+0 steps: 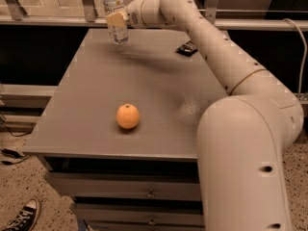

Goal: Pick blue plastic bottle

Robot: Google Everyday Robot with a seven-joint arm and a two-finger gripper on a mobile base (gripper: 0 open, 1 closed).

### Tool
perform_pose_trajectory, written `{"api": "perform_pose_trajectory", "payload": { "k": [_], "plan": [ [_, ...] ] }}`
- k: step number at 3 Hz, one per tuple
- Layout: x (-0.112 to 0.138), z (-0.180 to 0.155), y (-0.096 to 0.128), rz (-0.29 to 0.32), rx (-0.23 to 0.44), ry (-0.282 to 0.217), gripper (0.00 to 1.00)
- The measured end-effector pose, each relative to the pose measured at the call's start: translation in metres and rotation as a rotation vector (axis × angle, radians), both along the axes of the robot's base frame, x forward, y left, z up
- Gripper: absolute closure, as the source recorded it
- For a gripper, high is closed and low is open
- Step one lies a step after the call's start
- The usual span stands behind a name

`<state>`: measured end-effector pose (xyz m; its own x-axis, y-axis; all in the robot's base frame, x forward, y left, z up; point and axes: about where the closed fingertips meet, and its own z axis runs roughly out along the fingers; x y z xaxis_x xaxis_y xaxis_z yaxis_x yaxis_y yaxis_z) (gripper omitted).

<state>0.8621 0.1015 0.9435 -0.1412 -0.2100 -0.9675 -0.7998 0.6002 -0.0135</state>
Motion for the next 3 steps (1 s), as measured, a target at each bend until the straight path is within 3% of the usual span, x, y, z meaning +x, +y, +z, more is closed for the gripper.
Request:
{"api": "perform_pose_trajectory", "payload": {
  "k": [2, 3],
  "plan": [
    [-0.093, 0.036, -0.033, 0.21, 0.072, -0.032, 1.0],
    [-0.093, 0.036, -0.034, 0.21, 0.071, -0.031, 1.0]
  ]
}}
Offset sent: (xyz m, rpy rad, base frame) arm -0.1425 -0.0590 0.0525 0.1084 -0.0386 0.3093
